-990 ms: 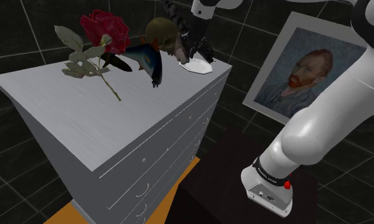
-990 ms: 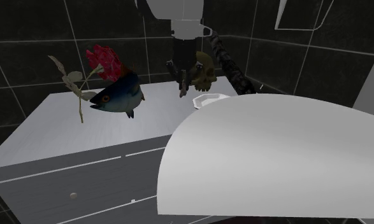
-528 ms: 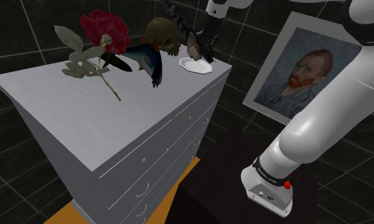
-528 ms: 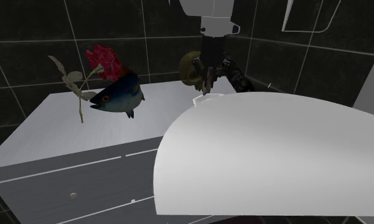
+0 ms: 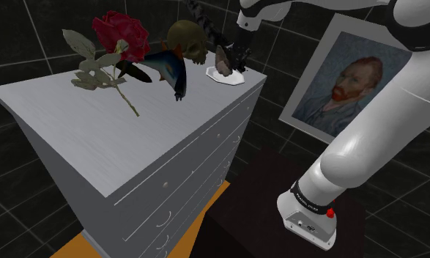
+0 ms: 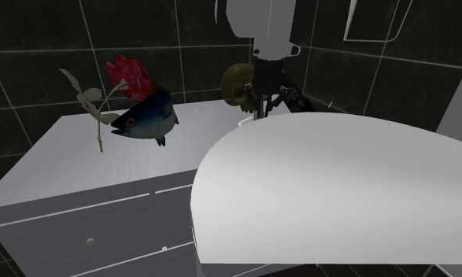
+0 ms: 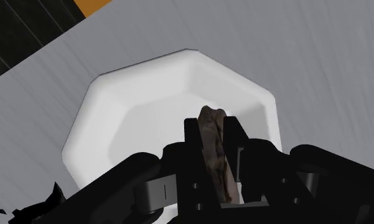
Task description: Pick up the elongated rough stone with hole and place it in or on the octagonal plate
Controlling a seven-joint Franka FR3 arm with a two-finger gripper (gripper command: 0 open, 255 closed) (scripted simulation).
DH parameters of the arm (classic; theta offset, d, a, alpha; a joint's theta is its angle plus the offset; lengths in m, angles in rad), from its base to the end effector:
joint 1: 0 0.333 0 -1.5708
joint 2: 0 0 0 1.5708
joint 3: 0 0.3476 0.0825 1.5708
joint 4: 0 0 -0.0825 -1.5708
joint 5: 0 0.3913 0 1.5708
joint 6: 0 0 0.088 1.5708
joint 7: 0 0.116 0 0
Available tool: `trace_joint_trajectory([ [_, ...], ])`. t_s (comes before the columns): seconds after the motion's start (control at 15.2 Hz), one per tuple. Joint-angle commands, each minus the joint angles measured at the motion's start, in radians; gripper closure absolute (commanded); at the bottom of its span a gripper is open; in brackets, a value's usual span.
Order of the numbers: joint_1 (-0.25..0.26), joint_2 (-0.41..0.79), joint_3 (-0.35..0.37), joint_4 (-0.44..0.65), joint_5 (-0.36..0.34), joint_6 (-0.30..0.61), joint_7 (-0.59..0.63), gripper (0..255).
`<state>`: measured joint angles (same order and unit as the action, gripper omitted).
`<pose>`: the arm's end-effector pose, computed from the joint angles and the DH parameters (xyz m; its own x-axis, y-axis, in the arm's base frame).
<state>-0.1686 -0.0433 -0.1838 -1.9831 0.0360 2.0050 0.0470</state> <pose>0.5237 -0.1914 0.5093 0.9134 -0.4024 0.0620 -0.4002 -0.9153 -0.0444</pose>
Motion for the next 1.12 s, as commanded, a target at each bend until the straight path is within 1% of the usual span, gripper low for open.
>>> trace_joint_trajectory([
  [0.0,0.0,0.005,0.0,-0.025,0.002,0.03,-0.002,255],
  [0.46,0.001,0.032,-0.002,-0.09,0.009,0.121,-0.01,255],
  [1.06,0.006,0.034,-0.008,-0.094,0.01,0.127,-0.011,255],
])
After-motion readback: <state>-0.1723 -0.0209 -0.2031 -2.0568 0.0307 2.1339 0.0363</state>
